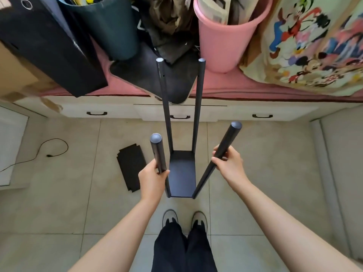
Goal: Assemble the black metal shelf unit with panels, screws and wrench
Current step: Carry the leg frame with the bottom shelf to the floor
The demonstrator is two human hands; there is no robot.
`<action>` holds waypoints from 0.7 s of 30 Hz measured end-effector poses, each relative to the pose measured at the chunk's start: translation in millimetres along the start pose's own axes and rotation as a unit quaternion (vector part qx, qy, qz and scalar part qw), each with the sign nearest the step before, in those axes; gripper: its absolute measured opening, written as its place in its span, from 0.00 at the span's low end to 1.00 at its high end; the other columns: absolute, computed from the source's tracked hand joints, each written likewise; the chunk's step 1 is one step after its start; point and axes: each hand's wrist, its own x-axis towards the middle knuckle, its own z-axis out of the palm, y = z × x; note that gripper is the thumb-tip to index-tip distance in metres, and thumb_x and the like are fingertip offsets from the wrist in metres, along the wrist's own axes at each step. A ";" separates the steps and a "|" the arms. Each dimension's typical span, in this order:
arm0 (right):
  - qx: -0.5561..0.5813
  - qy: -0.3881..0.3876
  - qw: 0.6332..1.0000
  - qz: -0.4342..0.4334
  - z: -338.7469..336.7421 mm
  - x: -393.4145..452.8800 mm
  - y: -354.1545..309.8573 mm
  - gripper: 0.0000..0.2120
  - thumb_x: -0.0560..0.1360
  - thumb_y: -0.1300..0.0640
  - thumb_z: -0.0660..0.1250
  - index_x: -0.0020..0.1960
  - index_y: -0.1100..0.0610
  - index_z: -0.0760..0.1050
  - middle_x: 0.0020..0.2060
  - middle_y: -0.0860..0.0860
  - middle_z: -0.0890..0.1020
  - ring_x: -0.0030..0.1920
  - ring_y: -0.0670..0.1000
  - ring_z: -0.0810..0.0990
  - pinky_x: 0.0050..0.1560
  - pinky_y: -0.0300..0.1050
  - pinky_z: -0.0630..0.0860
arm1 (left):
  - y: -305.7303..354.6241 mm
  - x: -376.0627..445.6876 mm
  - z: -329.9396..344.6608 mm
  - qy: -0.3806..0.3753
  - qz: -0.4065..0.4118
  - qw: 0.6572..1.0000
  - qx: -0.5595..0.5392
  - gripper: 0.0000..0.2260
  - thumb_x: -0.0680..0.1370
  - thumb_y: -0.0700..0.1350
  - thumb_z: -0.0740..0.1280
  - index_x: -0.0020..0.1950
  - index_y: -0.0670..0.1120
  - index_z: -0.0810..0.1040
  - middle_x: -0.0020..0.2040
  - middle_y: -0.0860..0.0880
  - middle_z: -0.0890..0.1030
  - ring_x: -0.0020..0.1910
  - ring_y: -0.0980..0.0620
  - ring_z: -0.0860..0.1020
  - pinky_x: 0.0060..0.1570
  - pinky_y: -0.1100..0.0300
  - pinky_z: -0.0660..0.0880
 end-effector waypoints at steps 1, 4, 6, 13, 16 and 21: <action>0.002 0.003 1.000 0.000 5.4 6.5 5.7 0.12 0.71 0.68 0.70 0.47 0.52 0.76 0.42 0.50 0.82 0.48 0.53 0.82 0.57 0.57 0.79 | -4.2 3.7 6.3 0.007 -0.003 1.000 -0.003 0.11 0.73 0.34 0.76 0.47 0.48 0.79 0.39 0.60 0.78 0.41 0.63 0.76 0.38 0.82 0.67; 0.003 0.015 1.000 -0.003 20.2 24.4 21.6 0.14 0.71 0.68 0.70 0.45 0.49 0.76 0.43 0.48 0.83 0.49 0.53 0.82 0.56 0.55 0.79 | -17.6 16.0 23.3 0.018 -0.010 1.000 -0.012 0.12 0.73 0.33 0.75 0.44 0.48 0.79 0.37 0.57 0.79 0.40 0.59 0.77 0.38 0.81 0.67; -0.005 0.019 1.000 -0.006 27.5 33.5 31.5 0.12 0.71 0.68 0.70 0.47 0.52 0.77 0.42 0.47 0.82 0.50 0.53 0.81 0.56 0.56 0.79 | -25.7 23.2 31.5 0.015 -0.020 1.000 -0.015 0.08 0.74 0.34 0.75 0.47 0.45 0.81 0.40 0.54 0.80 0.42 0.55 0.78 0.40 0.78 0.66; -0.015 0.013 1.000 -0.003 37.6 36.5 60.9 0.12 0.72 0.70 0.68 0.47 0.53 0.76 0.40 0.45 0.81 0.47 0.51 0.80 0.53 0.51 0.78 | -53.3 31.2 46.5 -0.054 -0.063 0.996 -0.038 0.12 0.77 0.36 0.73 0.60 0.44 0.83 0.51 0.51 0.82 0.55 0.52 0.78 0.60 0.57 0.72; -0.022 0.000 1.000 -0.004 32.1 33.3 73.2 0.12 0.73 0.70 0.67 0.47 0.53 0.77 0.41 0.47 0.82 0.48 0.53 0.81 0.51 0.50 0.77 | -58.0 29.0 52.8 -0.110 -0.092 0.989 -0.047 0.11 0.79 0.39 0.71 0.60 0.49 0.82 0.48 0.59 0.81 0.52 0.56 0.77 0.55 0.58 0.72; -0.042 -0.023 0.999 0.007 15.5 22.6 90.4 0.12 0.74 0.70 0.66 0.52 0.56 0.79 0.47 0.51 0.82 0.52 0.52 0.80 0.52 0.45 0.76 | -62.7 17.1 63.3 -0.152 -0.103 0.983 -0.023 0.07 0.81 0.41 0.69 0.58 0.49 0.80 0.49 0.56 0.81 0.48 0.56 0.77 0.45 0.60 0.71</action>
